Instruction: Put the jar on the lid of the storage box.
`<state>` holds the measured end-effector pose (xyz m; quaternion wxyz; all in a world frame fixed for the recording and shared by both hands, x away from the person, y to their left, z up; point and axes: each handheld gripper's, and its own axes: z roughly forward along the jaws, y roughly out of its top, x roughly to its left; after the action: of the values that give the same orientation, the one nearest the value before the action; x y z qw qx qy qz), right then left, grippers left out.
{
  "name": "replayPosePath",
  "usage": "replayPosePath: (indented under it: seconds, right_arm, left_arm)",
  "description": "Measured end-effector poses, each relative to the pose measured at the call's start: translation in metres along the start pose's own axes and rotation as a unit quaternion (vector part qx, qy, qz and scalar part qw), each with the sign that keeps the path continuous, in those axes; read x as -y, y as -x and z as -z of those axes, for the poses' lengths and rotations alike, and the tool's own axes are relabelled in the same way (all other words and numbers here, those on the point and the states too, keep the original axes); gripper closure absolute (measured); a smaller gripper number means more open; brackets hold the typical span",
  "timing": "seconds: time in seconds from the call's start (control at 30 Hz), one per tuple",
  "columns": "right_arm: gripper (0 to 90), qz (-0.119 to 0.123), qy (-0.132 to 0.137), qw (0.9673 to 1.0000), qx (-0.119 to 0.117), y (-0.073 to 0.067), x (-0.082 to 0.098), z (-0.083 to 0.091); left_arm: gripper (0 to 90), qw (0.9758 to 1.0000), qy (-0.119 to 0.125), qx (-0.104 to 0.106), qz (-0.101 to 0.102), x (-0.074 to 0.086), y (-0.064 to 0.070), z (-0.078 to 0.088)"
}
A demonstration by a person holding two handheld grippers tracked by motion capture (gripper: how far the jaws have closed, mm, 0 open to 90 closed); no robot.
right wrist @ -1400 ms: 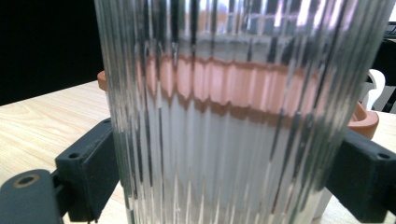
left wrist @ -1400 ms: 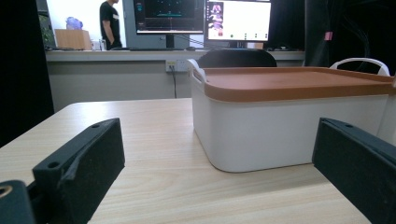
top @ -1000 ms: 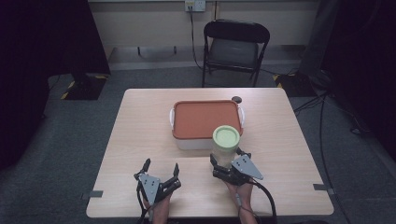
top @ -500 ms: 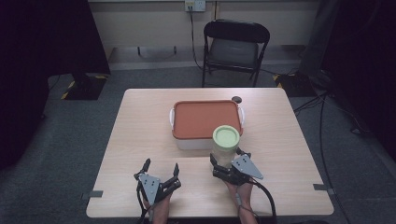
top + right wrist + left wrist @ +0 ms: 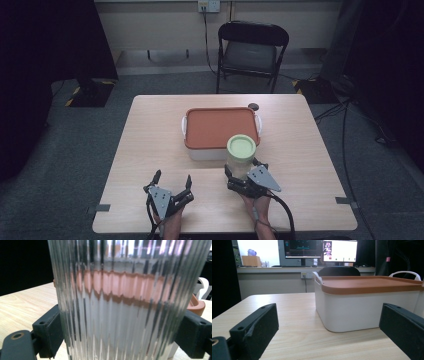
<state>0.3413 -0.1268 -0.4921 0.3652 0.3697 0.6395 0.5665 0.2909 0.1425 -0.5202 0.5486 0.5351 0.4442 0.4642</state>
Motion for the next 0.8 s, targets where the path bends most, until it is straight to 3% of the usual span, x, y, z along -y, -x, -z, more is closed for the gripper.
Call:
replayPosePath:
  seconds: [0.8]
  right_arm:
    - [11.1,-0.004,-0.006,0.9999,-0.012,0.0016,-0.0018,0.0016]
  left_arm:
    - [1.9,1.0,0.0,0.0,0.0,0.0,0.0001,0.0002]
